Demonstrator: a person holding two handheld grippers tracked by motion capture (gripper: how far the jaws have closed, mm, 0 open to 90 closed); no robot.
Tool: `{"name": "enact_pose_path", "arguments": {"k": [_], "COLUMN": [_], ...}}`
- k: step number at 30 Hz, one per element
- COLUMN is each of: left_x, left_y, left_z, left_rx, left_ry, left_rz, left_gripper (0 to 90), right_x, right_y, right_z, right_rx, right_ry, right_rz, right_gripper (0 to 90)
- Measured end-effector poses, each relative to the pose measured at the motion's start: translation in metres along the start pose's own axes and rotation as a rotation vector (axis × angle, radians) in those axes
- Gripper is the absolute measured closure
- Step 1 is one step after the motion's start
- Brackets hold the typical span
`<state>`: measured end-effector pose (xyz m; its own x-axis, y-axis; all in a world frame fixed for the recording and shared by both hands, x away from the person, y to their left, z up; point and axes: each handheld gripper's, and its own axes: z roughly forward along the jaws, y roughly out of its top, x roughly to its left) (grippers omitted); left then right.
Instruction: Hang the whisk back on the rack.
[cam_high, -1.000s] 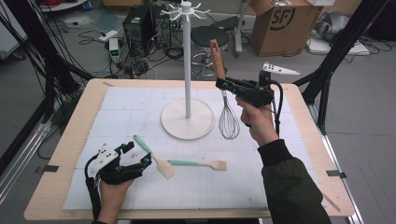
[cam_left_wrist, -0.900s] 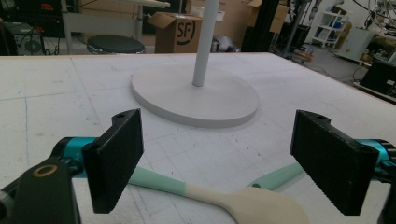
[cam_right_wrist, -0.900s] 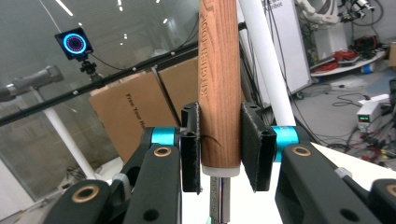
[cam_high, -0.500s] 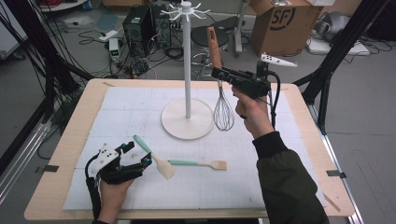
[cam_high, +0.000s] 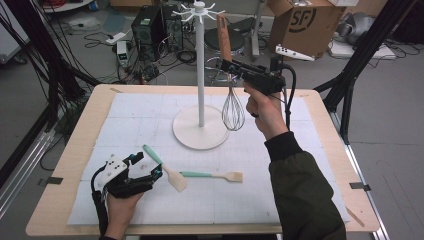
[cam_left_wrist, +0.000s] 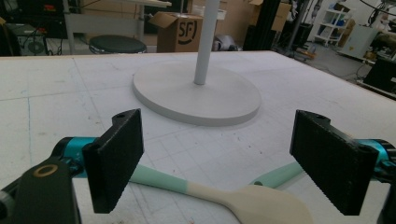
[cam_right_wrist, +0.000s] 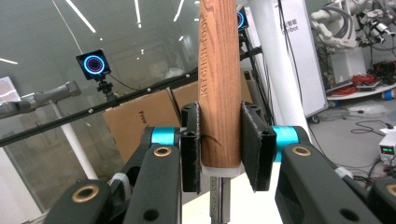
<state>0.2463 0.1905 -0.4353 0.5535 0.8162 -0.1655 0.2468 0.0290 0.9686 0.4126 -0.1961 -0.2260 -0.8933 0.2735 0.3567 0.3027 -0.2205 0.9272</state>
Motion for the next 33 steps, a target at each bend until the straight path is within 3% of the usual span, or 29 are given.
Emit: {"name": "enact_pose_path", "arguments": {"k": [6,15,25,33], "left_x": [-0.001,0.001,0.002,0.002], "left_y": [0.000,0.001,0.000,0.000], "left_z": [0.000,-0.001,-0.001,-0.001], "left_rx": [-0.003,-0.004,-0.004,-0.004], "left_ry": [0.000,0.000,0.001,0.000], "left_rz": [-0.002,-0.003,-0.007,-0.007], "left_gripper": [18.1,18.2,18.2,18.2], "right_x": [0.000,-0.002,-0.015,-0.014], "right_y": [-0.003,0.008,0.004,0.002], "right_z": [0.008,0.008,0.011,0.018], "right_rx": [0.015,0.001,0.004,0.016], "right_ry": [0.005,0.002,0.008,0.016], "right_rz": [0.005,-0.005,0.036,0.037], "right_gripper": [71.6,71.6,71.6,71.6]}}
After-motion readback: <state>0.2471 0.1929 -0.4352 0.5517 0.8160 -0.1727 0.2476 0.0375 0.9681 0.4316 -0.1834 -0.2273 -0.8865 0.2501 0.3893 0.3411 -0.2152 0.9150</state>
